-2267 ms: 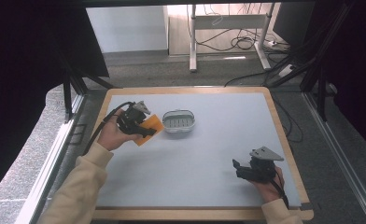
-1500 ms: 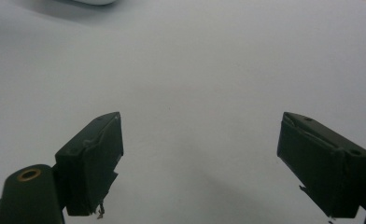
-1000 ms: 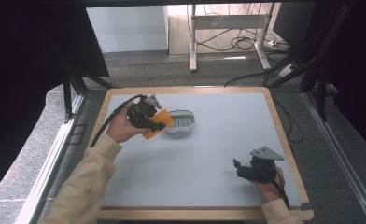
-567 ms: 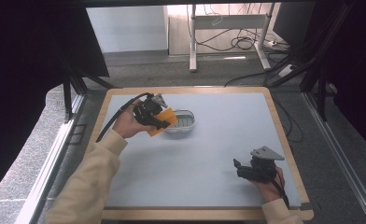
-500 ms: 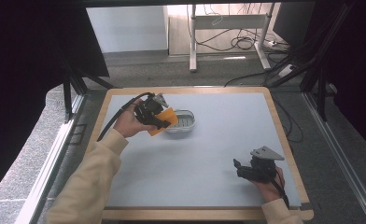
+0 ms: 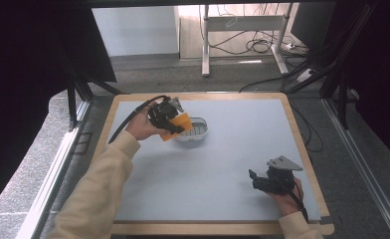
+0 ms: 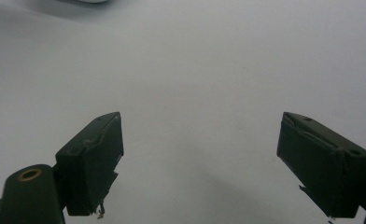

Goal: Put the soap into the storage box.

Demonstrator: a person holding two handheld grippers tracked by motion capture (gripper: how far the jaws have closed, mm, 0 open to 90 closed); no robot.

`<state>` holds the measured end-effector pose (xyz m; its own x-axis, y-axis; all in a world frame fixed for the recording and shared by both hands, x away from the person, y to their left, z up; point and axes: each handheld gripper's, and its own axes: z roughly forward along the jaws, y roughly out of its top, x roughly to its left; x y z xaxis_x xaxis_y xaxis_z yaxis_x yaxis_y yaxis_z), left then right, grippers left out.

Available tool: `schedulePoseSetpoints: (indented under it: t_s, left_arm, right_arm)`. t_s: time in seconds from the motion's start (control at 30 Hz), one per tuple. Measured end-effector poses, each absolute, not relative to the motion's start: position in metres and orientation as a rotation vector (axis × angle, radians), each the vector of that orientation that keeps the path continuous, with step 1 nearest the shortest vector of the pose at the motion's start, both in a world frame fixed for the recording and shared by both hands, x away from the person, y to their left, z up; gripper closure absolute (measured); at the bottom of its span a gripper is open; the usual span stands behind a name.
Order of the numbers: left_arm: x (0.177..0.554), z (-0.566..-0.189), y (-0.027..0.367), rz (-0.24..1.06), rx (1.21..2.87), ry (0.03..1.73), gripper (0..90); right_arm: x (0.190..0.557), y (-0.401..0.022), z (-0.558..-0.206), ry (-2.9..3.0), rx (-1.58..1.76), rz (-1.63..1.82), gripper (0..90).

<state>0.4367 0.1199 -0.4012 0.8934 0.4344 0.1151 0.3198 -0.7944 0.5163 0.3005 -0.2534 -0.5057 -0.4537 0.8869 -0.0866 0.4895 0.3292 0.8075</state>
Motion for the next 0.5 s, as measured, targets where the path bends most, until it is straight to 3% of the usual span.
schedulePoseSetpoints:
  t_s: [0.5]
  left_arm:
    - [0.456, -0.408, 0.105, 0.258, 2.585, 0.514, 62.3]
  right_arm:
    - [0.301, -0.254, -0.505, 2.069, 1.205, 0.995, 15.1]
